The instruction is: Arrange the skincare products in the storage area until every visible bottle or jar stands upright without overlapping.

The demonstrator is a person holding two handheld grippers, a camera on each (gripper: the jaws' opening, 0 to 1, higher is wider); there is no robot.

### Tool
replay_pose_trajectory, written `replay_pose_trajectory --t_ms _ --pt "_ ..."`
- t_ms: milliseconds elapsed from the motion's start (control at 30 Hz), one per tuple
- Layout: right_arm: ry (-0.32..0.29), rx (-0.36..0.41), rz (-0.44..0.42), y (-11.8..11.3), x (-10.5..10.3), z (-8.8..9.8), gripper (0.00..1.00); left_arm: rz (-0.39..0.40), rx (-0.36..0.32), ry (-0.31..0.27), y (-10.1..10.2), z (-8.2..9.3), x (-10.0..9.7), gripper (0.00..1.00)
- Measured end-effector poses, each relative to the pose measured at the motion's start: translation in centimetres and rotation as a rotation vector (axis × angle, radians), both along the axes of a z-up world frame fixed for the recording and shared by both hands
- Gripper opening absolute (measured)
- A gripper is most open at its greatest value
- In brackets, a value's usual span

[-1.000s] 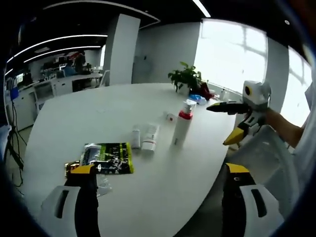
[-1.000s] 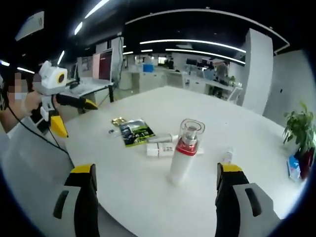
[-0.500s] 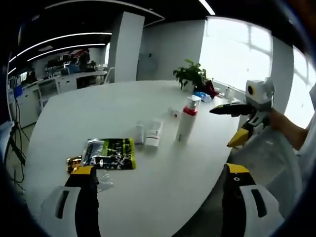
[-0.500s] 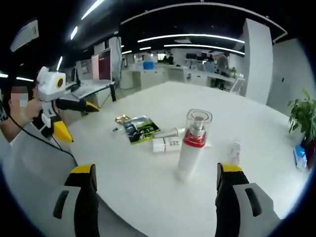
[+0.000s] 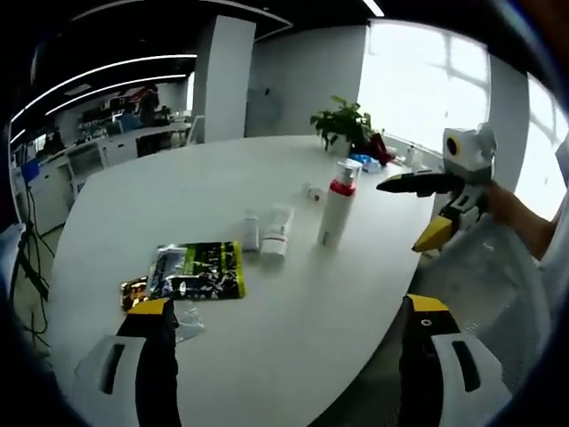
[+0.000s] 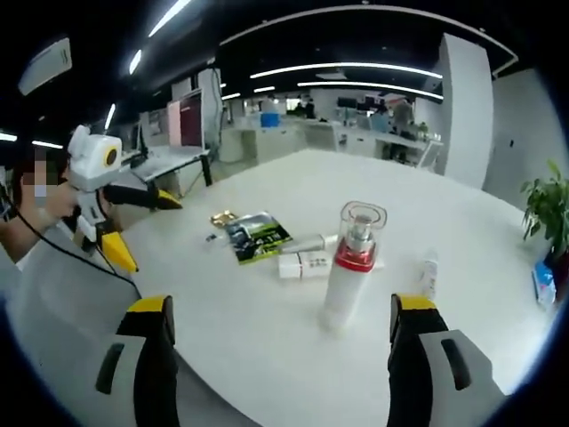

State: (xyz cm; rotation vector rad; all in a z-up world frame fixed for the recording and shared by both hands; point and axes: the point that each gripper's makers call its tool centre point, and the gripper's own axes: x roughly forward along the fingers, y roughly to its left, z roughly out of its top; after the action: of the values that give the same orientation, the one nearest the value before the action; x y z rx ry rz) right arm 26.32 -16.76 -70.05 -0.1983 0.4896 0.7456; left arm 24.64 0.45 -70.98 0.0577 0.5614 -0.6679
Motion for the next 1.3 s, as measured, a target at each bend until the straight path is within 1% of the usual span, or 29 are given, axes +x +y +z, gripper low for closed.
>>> replay_pose_trajectory --t_ms 100,133,167,233,300,400,500,567,600,633,733,833,900,1000,1067,1100,1133,1233,1300 --pt "-0.038 -0.043 -0.016 -0.7 0.6 0.1 1.00 -0.028 0.006 -0.006 -0.7 0.0 0.1 0.97" --pt "-0.039 -0.040 -0.017 -0.7 0.7 0.1 1.00 -0.047 0.011 -0.012 -0.9 0.0 0.0 0.96" --pt "-0.030 -0.023 -0.020 -0.7 0.8 0.2 1.00 -0.086 0.015 -0.029 -1.4 0.0 -0.1 0.93" --pt "-0.016 -0.003 -0.017 -0.6 0.6 0.2 0.99 -0.103 0.012 -0.012 -1.8 -0.2 -0.3 0.94" --pt "-0.022 -0.011 -0.013 -0.5 0.4 0.2 0.99 -0.130 0.021 -0.004 -2.3 -0.3 -0.4 0.93" --pt "-0.029 -0.030 -0.008 -0.5 0.3 0.0 0.99 -0.145 0.048 -0.022 -2.5 -0.2 0.2 0.91" --pt "-0.027 -0.031 -0.002 -0.4 0.4 0.0 0.99 -0.163 0.048 -0.013 -3.0 -0.1 0.5 0.89" --pt "-0.025 -0.032 -0.003 -0.4 0.3 -0.1 0.99 -0.186 0.070 -0.014 -3.4 -0.3 0.7 0.87" --pt "-0.030 -0.034 -0.004 -0.5 0.4 0.0 0.99 -0.212 0.089 -0.025 -3.7 -0.3 0.8 0.86" --pt "-0.032 -0.033 -0.006 -0.5 0.4 0.0 0.99 -0.227 0.095 -0.034 -3.8 -0.3 1.0 0.84" --pt "-0.030 -0.033 -0.015 -0.7 0.5 0.0 0.99 -0.253 0.100 -0.032 -4.5 -0.4 1.6 0.81" --pt "-0.032 -0.019 -0.024 -0.7 0.5 0.2 0.99 -0.285 0.111 -0.048 -5.6 -0.4 2.1 0.73" --pt "-0.031 -0.016 -0.023 -0.7 0.5 0.2 0.99 -0.318 0.107 -0.040 -6.4 -0.5 2.5 0.69" --pt "-0.038 -0.021 -0.024 -0.7 0.4 0.3 0.99 -0.324 0.074 -0.040 -7.5 -0.5 3.7 0.69" --pt "-0.041 -0.020 -0.025 -0.8 0.4 0.3 0.99 -0.323 0.046 -0.036 -8.1 -0.4 4.4 0.64" --pt "-0.042 -0.018 -0.028 -0.9 0.5 0.4 0.99 -0.325 0.030 -0.024 -8.5 -0.4 4.7 0.60" --pt "-0.043 -0.016 -0.031 -0.9 0.5 0.4 0.99 -0.329 0.021 -0.023 -8.8 -0.5 5.0 0.59" --pt "-0.047 -0.015 -0.038 -1.1 0.6 0.5 0.99 -0.351 0.037 -0.028 -9.7 -0.9 5.5 0.65" --pt "-0.050 -0.022 -0.038 -1.1 0.7 0.5 0.99 -0.361 0.045 -0.023 -10.1 -1.3 5.9 0.63"
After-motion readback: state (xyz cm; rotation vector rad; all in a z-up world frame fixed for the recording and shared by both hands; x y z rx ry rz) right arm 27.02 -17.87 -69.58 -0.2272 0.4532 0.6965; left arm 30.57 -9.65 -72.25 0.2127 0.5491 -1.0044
